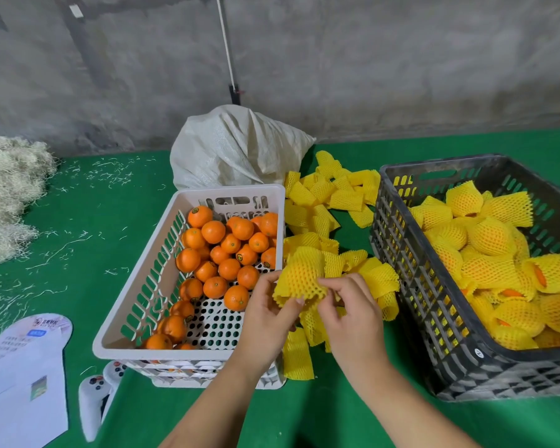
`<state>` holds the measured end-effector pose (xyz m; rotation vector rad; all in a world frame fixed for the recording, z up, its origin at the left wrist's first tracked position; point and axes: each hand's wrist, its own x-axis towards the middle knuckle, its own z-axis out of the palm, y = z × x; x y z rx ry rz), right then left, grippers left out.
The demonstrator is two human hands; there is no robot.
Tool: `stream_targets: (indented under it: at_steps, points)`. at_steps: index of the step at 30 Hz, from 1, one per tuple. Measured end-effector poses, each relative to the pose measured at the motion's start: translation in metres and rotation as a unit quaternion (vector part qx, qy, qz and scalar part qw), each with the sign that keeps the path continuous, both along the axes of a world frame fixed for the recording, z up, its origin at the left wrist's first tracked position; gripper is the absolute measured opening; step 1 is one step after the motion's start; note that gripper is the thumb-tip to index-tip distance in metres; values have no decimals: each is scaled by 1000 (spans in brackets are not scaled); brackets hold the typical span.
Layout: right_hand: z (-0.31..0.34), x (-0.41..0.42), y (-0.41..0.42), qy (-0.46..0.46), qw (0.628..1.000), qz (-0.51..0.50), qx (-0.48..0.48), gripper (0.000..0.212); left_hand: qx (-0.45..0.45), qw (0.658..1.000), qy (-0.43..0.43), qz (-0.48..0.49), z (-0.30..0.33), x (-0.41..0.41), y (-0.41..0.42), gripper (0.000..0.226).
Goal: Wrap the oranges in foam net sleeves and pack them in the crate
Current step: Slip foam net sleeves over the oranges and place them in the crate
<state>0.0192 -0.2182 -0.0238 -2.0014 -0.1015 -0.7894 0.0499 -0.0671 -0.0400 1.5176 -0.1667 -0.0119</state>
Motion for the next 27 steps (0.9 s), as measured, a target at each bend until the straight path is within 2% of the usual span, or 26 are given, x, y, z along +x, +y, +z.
stream_targets:
  at_steps: [3,5,6,8,9,11,12,13,17,20,23,25,27]
  points:
    - [0,-10,11,-23,998,38,-46,20,-26,999,2,31,-1,4,3,40]
    - [1,-15,21,27,997,74,-20,24,-22,999,-8,45,-2,5,5,42]
    - [4,-18,23,76,992,85,48,26,-13,999,-11,48,-2,5,5,44]
    - [12,-20,23,172,951,97,239,34,0,999,-20,38,-2,2,5,47]
    - [15,-19,22,214,922,104,306,46,11,999,-30,27,-2,1,6,49]
    - [15,-14,21,290,862,154,385,85,52,997,-54,-4,-1,-2,5,52]
    - [14,-12,21,315,845,169,398,99,71,995,-61,-19,-1,-3,4,54]
    - [14,-10,22,325,841,171,398,104,87,994,-65,-32,-1,-4,3,56]
    - [18,-1,15,314,853,123,399,91,157,981,-87,-66,-4,-8,4,56]
    - [22,0,4,317,852,142,392,70,213,969,-99,-83,-5,-7,4,66]
    - [30,6,-18,329,861,115,371,50,236,961,-99,-103,-10,-8,3,50]
    - [39,19,-52,297,868,67,392,46,247,958,-96,-105,-12,-7,2,42]
    - [54,32,-96,209,895,-15,393,43,257,956,-106,-97,-12,-7,0,39]
